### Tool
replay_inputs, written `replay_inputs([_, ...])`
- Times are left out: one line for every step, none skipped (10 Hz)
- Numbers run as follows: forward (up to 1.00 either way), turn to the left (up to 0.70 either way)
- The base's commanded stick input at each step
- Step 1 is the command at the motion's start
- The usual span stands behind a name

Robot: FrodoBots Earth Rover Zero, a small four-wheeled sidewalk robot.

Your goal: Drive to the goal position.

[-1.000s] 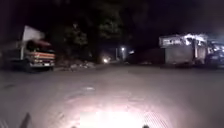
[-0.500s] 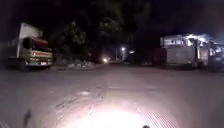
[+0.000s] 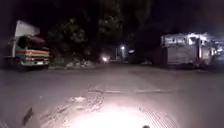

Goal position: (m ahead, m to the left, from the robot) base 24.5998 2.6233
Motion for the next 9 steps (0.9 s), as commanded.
replay_inputs([0.70,0.01])
replay_inputs([0.70,0.01])
replay_inputs([0.70,0.01])
replay_inputs([0.70,0.01])
replay_inputs([0.70,0.01])
replay_inputs([0.70,0.01])
replay_inputs([0.70,0.01])
replay_inputs([0.70,0.01])
replay_inputs([0.70,0.01])
